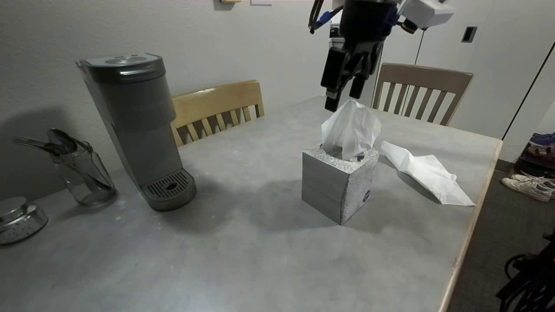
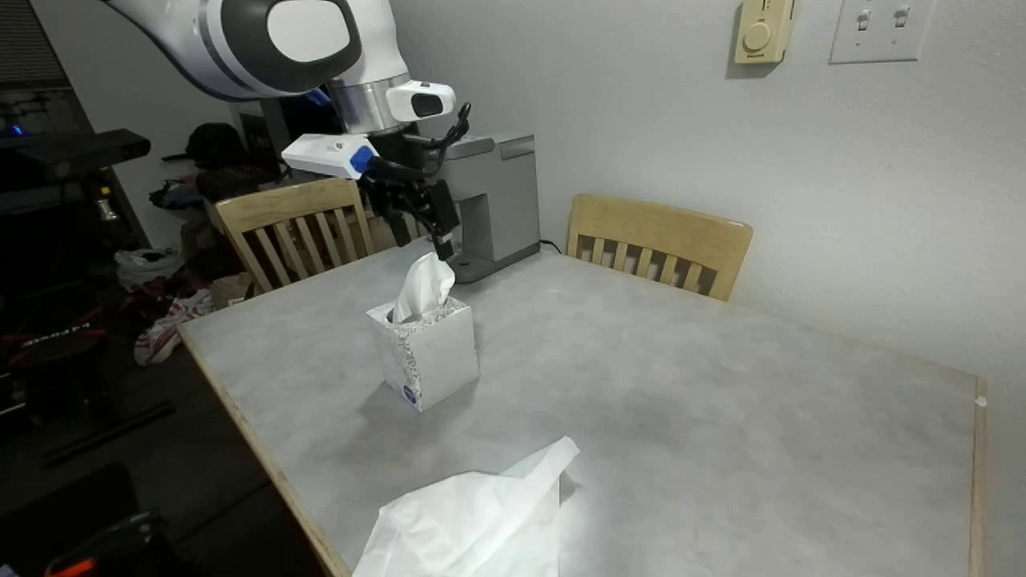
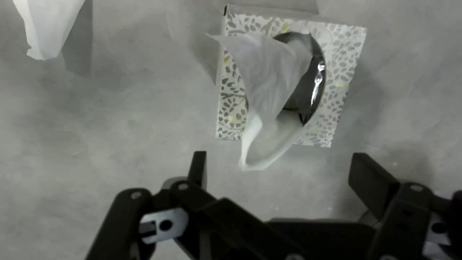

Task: Put a tissue on the table

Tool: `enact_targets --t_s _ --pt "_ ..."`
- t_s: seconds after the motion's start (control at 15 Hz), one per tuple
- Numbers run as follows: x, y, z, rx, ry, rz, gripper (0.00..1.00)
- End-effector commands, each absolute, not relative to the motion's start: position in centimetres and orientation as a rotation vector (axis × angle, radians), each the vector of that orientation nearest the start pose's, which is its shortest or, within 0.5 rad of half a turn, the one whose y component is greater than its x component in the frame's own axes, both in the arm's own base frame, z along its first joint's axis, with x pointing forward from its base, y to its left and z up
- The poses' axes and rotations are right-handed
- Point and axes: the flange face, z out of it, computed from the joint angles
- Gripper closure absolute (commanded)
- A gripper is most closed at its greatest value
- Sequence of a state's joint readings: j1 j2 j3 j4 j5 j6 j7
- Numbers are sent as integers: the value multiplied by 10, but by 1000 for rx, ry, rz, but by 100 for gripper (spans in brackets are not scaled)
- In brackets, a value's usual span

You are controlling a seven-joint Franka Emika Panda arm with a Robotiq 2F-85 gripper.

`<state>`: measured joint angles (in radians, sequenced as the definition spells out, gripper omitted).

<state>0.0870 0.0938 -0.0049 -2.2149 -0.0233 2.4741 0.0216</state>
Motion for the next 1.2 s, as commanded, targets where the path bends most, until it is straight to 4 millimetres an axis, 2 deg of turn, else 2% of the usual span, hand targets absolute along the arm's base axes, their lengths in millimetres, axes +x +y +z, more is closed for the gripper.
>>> enact_targets --t_s 0.0,0.2,0.27,1.0,1.13 --pt "545 41 326 -3110 -57 -187 0" --pt "543 41 312 -3094 -35 -145 0" --pt "543 41 310 -3092 -31 -141 21" --pt "551 50 311 -3080 -84 -164 94" --pt "551 52 312 -3081 -90 -164 100"
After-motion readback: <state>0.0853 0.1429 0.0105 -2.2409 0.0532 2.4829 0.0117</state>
